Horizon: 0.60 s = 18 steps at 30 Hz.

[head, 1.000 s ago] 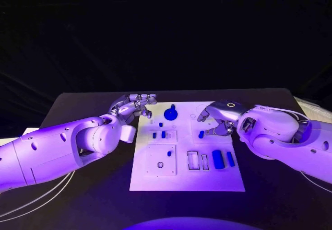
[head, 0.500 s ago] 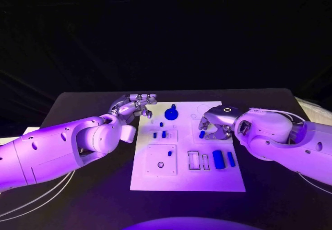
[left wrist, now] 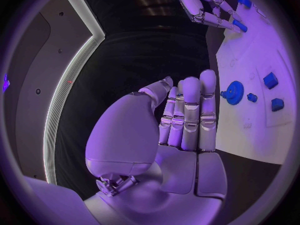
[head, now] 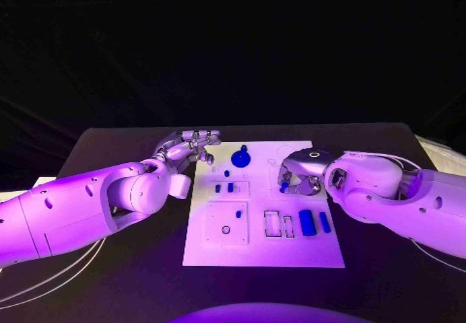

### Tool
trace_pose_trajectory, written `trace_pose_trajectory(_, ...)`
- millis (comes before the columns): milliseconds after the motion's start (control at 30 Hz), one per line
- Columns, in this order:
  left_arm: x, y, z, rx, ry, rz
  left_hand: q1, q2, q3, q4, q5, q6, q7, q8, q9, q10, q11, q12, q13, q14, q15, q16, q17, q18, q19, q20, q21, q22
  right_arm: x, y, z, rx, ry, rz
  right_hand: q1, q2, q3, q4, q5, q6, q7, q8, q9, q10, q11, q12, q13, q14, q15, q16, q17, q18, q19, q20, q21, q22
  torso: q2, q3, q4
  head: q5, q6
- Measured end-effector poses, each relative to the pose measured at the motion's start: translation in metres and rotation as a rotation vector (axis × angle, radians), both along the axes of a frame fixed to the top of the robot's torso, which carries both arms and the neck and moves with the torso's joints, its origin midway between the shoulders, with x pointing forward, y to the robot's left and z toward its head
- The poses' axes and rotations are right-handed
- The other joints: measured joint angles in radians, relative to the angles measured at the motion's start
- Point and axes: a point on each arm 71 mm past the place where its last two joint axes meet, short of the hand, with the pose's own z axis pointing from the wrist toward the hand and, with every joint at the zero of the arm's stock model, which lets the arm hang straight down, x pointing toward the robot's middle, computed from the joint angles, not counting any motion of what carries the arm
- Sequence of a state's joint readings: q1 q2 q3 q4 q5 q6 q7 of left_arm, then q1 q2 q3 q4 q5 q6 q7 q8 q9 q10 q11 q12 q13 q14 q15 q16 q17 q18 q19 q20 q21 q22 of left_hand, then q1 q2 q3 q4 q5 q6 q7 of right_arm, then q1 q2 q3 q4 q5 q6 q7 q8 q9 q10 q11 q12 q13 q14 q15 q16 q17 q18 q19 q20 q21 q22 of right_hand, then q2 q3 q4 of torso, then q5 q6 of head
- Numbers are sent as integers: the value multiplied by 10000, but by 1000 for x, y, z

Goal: Assemble the parts on the task board

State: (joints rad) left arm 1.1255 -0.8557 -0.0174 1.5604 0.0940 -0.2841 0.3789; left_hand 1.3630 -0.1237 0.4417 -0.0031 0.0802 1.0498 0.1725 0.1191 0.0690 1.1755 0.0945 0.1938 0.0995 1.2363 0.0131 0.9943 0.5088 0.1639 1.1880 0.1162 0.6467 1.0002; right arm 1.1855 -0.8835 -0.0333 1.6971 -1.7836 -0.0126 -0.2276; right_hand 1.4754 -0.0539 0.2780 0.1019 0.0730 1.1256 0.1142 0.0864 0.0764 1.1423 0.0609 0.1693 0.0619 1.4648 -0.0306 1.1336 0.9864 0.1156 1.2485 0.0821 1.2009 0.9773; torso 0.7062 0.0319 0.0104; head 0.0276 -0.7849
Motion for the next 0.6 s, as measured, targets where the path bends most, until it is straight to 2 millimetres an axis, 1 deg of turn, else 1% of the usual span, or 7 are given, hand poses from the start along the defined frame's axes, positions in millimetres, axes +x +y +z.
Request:
trace_pose_trajectory(167,0,0,0,-1,2,-4,0,0,0,0,0,0,0,0,0,0,0,0,0,1,1,0,0,0,0,0,0,0,2,1,-1,39,-11,-12,-27,28,193,3,-22,208,-20,11,21,234,-35,-2,7,0,0,163,206,1,126,22,188,262,-5,0,-2,5,-8)
trace_pose_trajectory(233,0,0,0,-2,2,-6,0,0,0,0,0,0,0,0,1,0,0,0,-1,1,1,0,0,0,0,0,0,0,2,2,-1,88,-38,-17,-28,29,291,-13,-41,280,-14,29,33,336,-21,-19,7,0,0,251,261,1,181,5,229,348,-6,0,-2,6,-10)
trace_pose_trajectory(300,0,0,0,-2,3,-7,0,0,0,0,0,0,0,0,1,0,0,0,-1,1,1,0,0,0,0,0,0,1,1,2,-2,152,-76,-32,-26,54,432,-43,-138,324,-32,65,51,420,-43,-41,7,0,1,327,350,1,273,17,349,483,-7,0,-2,6,-16)
trace_pose_trajectory(367,0,0,0,-2,4,-8,0,0,0,0,0,0,0,0,0,0,0,0,-1,1,1,0,0,-1,0,0,0,1,0,1,-2,238,-136,-45,-13,68,553,-86,-176,393,-3,79,60,492,-12,-78,7,0,1,367,418,0,316,-5,457,626,-9,0,-2,6,-19)
trace_pose_trajectory(400,0,0,0,-2,4,-7,0,0,0,0,0,0,0,0,0,0,0,0,-1,1,2,0,1,-1,0,0,0,1,-1,1,-2,316,-190,-47,-13,68,611,-113,-180,394,-3,86,64,492,-12,-78,8,0,0,405,433,1,342,21,461,664,-10,0,-1,5,-20)
trace_pose_trajectory(467,0,0,0,0,5,-4,0,0,0,0,0,0,0,0,1,0,0,0,-1,1,2,0,1,-1,0,0,0,1,-3,0,0,467,-304,-40,-13,68,703,-176,-197,395,-3,89,71,528,24,-94,8,0,1,413,439,1,364,-1,521,728,-11,0,-1,1,-22)
trace_pose_trajectory(600,0,0,0,6,7,4,0,0,0,0,0,0,0,0,1,0,0,0,-2,2,2,0,1,-2,0,0,0,1,-9,-1,12,893,-641,20,-13,68,814,-209,-217,413,15,90,83,535,32,-134,17,0,1,420,452,1,377,-14,523,769,-12,0,-1,-6,-15)
